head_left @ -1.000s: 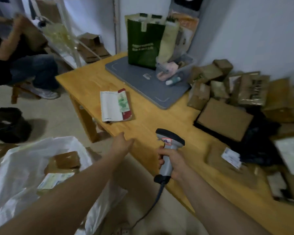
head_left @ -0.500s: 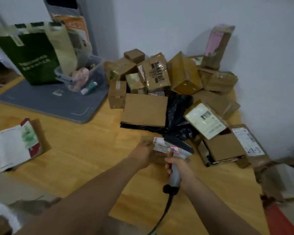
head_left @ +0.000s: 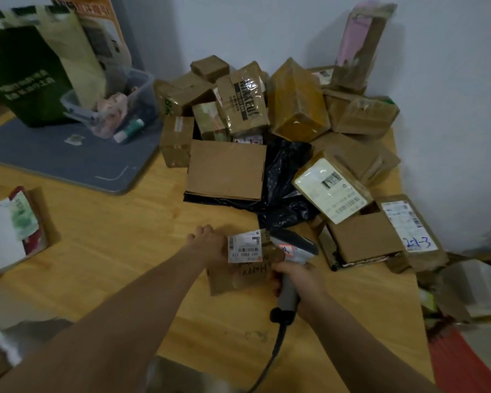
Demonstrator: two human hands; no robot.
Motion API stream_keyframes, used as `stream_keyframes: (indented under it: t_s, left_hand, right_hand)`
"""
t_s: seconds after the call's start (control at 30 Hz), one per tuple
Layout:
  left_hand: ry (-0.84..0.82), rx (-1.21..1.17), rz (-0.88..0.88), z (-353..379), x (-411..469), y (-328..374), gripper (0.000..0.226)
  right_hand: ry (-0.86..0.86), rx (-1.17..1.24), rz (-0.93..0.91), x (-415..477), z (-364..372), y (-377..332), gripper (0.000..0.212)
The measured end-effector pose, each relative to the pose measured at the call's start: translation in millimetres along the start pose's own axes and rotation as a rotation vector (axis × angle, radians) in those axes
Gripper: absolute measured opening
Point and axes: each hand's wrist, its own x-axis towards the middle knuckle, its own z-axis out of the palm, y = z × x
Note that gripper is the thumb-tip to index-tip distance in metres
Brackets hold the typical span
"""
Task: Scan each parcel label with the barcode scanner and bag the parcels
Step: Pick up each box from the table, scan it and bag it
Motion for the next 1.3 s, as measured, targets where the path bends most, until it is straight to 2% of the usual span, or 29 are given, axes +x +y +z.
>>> stream_keyframes:
  t_s: [0.1,0.17,0.23,0.37,0.47,0.67,0.83,1.3]
  left_hand:
    - [0.005,-0.304,-0.037,5,-15,-22,0.079]
    - [0.022,-0.582,-0.068,-3,-26,-40,0.057]
    - [0.065,-0.73,-0.091,-15,-37,-61,0.038]
    - [0.19,-0.711,-0.127,-36,-60,-115,0.023]
    - [0.255,-0.676,-0.163,-41,-77,-145,0.021]
    - [0.324,-0.663,-0.192,-44,-107,-180,0.022]
    - [0.36,-0.672,-0.211,-42,-124,-197,0.024]
    - [0.425,-0.728,-0.284,-29,-156,-227,0.029]
  right_hand:
    - [-0.001,-0.023,-0.009,-5,15,2,0.004]
    - [-0.032,-0.049,-0.022,-11,28,2,0.006]
    - [-0.078,-0.094,-0.039,-21,43,1,0.008]
    - [-0.17,-0.213,-0.111,-43,76,-2,0.018]
    - [-0.216,-0.3,-0.217,-57,98,3,0.025]
    - [-0.247,-0.464,-0.375,-77,128,13,0.026]
    - [-0.244,-0.491,-0.418,-87,145,21,0.018]
    - [-0.317,-0.542,-0.49,-105,172,26,0.015]
